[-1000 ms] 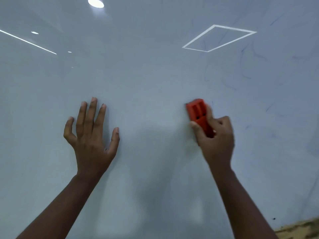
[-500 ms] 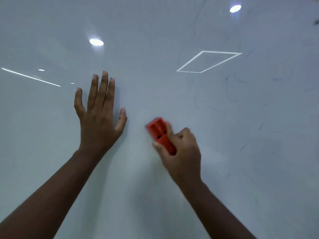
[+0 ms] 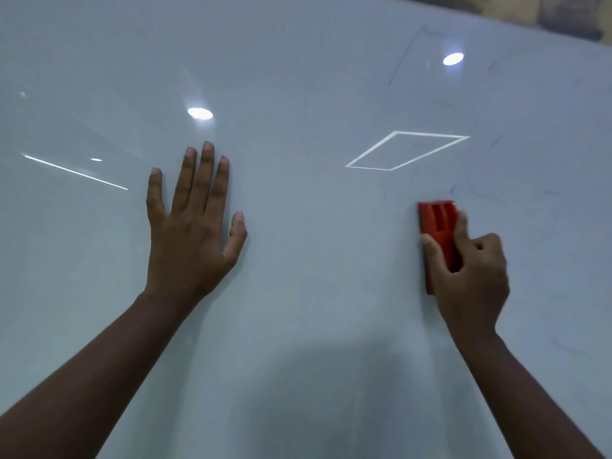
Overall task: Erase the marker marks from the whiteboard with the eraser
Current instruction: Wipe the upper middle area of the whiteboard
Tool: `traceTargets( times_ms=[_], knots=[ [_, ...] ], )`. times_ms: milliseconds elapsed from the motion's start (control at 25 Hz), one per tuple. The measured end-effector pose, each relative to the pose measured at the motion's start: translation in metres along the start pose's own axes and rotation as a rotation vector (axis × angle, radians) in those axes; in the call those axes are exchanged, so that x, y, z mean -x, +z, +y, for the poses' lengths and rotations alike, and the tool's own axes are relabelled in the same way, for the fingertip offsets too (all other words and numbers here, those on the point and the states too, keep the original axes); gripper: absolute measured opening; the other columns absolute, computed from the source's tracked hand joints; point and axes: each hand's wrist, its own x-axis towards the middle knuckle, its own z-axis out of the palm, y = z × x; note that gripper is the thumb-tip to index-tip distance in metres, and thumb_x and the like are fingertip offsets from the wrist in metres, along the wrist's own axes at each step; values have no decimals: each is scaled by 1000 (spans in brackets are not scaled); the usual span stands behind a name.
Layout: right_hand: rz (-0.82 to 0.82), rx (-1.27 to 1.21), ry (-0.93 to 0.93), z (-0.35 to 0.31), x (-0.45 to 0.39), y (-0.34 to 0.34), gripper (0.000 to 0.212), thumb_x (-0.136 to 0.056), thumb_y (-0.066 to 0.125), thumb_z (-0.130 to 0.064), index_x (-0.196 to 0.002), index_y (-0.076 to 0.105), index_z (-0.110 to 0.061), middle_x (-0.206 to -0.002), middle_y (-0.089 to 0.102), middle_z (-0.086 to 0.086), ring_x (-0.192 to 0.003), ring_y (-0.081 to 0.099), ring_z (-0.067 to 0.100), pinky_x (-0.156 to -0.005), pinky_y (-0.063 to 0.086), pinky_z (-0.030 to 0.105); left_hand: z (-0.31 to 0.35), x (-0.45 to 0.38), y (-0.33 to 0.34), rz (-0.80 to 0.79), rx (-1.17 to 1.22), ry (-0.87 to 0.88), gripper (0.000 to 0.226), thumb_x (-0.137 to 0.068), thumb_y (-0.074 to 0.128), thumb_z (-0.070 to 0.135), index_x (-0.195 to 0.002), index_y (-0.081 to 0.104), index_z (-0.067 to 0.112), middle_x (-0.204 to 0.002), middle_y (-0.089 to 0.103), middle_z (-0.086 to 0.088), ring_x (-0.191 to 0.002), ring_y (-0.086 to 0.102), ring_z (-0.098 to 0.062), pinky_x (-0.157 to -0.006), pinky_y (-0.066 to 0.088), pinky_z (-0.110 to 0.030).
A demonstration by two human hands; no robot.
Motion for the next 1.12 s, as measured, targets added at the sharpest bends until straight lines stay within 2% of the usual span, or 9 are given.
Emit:
traceTargets(
  times_ms=[120,240,320,480,640,720,800,920,1120],
  knots=[
    [106,-65,106,4,-2,13,63,-97,67,-49,-152,51,-21,-95,42,4,-83,51,28,-70,53,44,2,0,1,3,-17,-5,71,-108,33,37,-169,15,7,-178,8,-13,-165,8,-28,-129,8,-65],
    [153,-139,151,-27,-1,29,63,-94,67,-49,-148,56,-19,-93,43,6,-83,52,31,-73,54,50,4,0,1,10,-26,-3,71,-108,33,36,-169,15,6,-178,8,-13,-165,8,-28,-129,10,-65],
    [165,-136,43,-65,5,38,62,-94,65,-49,-146,59,-17,-90,44,7,-80,52,34,-73,51,50,5,0,1,23,-27,-2,71,-107,34,35,-169,16,6,-178,9,-14,-165,10,-29,-129,11,-65],
    [47,-104,-371,-132,43,48,63,-98,59,-56,-147,59,-16,-90,51,7,-80,51,27,-70,42,41,5,1,2,39,-24,3,72,-106,38,34,-168,18,5,-178,11,-14,-165,11,-29,-128,13,-66],
    [41,-84,-617,-126,23,43,63,-100,54,-61,-146,59,-17,-88,54,6,-76,51,24,-66,40,40,3,-1,1,43,-19,-2,73,-104,41,37,-168,24,6,-177,15,-15,-164,15,-31,-127,16,-66],
    [51,-61,-649,-111,-1,41,63,-100,55,-60,-148,58,-19,-88,53,6,-76,51,26,-66,39,40,4,-3,0,69,-28,-5,72,-102,44,37,-166,31,6,-175,22,-16,-162,23,-33,-126,19,-65],
    [73,-50,-577,-93,-25,42,63,-98,58,-58,-148,57,-19,-88,51,7,-76,51,29,-67,41,42,4,-4,1,86,-48,-8,70,-101,46,36,-164,36,6,-172,30,-17,-158,31,-35,-124,21,-63],
    [142,-74,-356,-59,-61,40,63,-95,62,-55,-147,58,-19,-87,46,7,-75,50,30,-68,47,47,3,-15,2,108,-73,9,70,-102,46,37,-164,37,6,-169,34,-18,-155,35,-36,-124,20,-64],
    [268,-171,70,-26,-90,46,67,-93,63,-57,-150,54,-23,-91,45,5,-80,53,28,-76,55,52,-6,-78,2,97,-58,103,75,-103,39,47,-166,30,8,-176,19,-13,-164,17,-30,-127,12,-67]
  ],
)
